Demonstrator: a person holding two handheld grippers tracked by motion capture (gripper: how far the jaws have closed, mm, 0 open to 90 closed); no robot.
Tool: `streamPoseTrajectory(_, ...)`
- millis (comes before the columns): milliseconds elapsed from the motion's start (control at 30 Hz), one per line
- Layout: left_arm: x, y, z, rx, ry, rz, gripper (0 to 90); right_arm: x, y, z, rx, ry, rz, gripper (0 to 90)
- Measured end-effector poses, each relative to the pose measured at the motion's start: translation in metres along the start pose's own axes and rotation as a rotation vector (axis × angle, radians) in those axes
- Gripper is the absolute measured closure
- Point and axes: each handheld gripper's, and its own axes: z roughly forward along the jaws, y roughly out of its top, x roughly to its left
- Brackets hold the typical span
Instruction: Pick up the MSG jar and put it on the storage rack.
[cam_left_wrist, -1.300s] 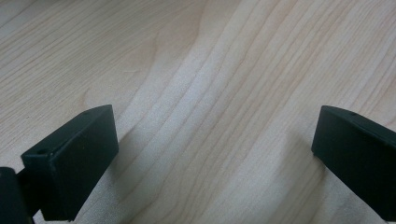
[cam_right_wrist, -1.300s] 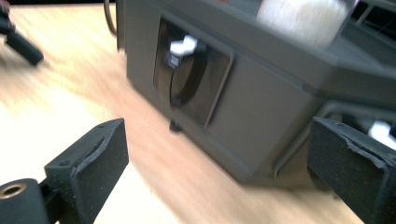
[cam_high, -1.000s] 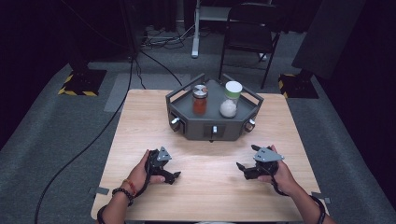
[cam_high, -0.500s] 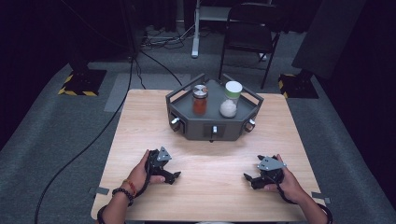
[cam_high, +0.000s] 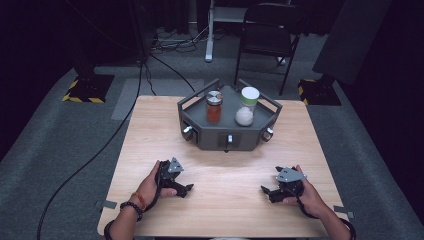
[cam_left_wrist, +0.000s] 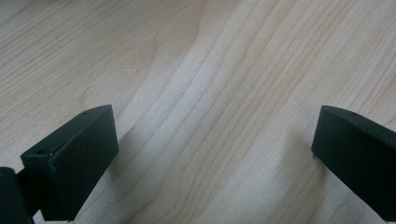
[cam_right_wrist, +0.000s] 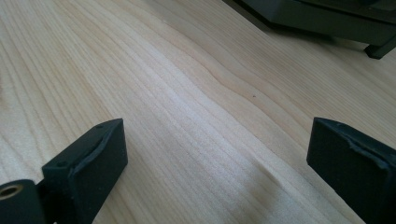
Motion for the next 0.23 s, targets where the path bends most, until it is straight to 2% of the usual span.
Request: streamPoseTrajectory(233, 0.0007, 0.0002, 0.0001, 0.0, -0.003, 0.001, 0.1, -0.0002, 0.0001, 0.0, 0.0, 0.001, 0.001, 4.7)
